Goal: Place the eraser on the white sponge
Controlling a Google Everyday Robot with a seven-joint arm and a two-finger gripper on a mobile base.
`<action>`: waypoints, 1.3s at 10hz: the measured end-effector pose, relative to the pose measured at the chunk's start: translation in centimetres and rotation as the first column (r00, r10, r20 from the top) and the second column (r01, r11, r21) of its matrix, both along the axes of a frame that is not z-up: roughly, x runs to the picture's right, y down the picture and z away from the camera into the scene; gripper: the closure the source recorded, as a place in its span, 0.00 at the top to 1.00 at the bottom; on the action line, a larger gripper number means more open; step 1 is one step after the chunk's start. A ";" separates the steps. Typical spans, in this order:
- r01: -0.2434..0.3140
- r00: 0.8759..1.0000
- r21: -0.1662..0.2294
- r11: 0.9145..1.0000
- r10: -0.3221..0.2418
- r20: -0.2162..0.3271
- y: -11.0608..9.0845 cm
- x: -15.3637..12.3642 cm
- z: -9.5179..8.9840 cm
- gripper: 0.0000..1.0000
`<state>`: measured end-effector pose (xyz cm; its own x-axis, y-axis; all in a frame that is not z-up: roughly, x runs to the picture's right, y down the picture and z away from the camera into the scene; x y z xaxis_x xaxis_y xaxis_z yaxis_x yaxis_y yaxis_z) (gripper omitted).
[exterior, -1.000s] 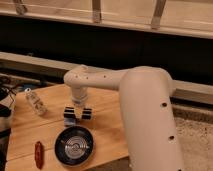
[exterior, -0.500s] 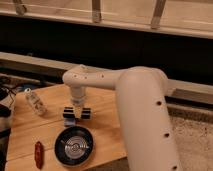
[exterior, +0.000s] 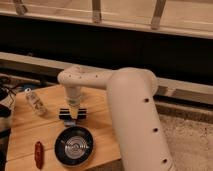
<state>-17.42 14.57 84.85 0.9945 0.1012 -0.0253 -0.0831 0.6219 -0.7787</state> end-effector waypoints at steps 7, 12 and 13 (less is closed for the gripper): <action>-0.016 1.000 0.011 1.000 0.017 -0.015 0.1 1.0 -0.4 0.80; -0.027 0.999 0.020 0.999 0.028 -0.027 0.1 2.1 -0.6 0.80; -0.026 0.999 0.020 0.999 0.027 -0.025 0.1 1.9 -0.6 0.80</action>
